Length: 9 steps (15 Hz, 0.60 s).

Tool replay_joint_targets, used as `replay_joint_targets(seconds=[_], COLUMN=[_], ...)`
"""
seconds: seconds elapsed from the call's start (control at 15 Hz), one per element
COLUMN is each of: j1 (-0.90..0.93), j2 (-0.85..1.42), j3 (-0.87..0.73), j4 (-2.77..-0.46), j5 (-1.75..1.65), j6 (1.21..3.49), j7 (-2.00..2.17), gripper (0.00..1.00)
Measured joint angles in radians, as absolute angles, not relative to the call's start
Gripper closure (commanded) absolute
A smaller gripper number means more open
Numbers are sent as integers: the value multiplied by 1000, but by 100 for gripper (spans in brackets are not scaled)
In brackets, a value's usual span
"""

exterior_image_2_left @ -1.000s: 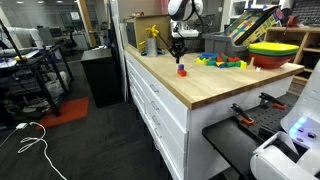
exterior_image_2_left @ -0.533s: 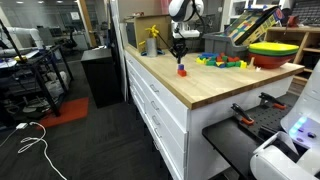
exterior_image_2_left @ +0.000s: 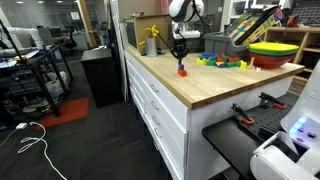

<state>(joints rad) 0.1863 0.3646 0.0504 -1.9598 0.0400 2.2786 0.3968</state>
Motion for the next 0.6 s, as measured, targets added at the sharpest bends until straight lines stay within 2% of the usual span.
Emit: replay_joint_targets(seconds=[0.6], j1=[190], j2=[361], j3=[51], j4=[-1962], j5=[41], j6=[2231], j7=[397], gripper=[100])
